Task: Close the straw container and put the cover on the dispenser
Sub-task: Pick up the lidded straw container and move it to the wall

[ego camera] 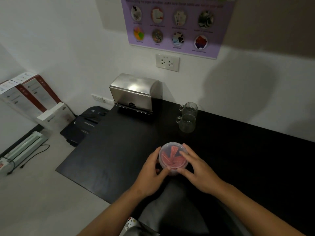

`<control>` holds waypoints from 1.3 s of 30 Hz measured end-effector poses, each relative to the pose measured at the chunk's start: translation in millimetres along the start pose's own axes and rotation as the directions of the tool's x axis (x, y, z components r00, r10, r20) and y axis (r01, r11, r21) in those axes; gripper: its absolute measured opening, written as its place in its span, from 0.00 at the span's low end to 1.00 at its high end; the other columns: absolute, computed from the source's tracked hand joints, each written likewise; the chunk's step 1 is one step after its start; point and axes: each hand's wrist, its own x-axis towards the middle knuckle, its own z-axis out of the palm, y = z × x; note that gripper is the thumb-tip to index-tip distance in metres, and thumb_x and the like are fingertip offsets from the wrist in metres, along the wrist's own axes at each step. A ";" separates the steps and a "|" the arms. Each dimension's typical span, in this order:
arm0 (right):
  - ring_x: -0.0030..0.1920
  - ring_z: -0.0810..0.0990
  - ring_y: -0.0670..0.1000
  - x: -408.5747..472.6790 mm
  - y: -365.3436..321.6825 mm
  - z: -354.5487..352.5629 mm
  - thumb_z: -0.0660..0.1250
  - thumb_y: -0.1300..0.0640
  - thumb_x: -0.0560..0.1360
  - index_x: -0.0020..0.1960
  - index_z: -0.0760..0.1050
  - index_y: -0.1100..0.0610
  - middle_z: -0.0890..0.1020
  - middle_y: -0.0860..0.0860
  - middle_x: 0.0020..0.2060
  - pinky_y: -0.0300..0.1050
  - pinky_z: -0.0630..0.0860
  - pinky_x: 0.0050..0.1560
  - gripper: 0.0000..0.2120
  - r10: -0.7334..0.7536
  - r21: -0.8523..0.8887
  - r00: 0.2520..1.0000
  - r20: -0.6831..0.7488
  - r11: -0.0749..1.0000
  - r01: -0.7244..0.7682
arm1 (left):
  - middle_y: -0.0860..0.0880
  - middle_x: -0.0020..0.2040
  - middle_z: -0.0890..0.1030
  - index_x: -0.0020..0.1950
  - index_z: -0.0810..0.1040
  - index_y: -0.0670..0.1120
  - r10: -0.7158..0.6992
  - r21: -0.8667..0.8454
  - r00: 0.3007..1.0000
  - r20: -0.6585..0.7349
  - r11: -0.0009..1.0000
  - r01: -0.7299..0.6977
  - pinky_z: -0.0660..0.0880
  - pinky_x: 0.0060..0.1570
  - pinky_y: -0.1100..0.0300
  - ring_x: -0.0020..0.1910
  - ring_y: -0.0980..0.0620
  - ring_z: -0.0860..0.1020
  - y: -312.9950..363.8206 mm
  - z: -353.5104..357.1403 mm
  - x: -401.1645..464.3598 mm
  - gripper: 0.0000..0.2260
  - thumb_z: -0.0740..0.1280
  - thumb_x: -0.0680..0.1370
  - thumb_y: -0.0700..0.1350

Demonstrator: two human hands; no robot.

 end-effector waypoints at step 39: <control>0.77 0.62 0.66 244.5 -5.3 -93.2 0.70 0.42 0.79 0.75 0.74 0.48 0.72 0.53 0.76 0.61 0.59 0.75 0.27 0.019 -0.351 0.990 -0.143 0.934 -0.069 | 0.42 0.67 0.81 0.78 0.69 0.46 -0.142 0.137 0.989 -0.028 0.980 0.144 0.73 0.51 0.67 0.64 0.43 0.80 14.7 -50.7 253.1 0.21 0.62 0.84 0.36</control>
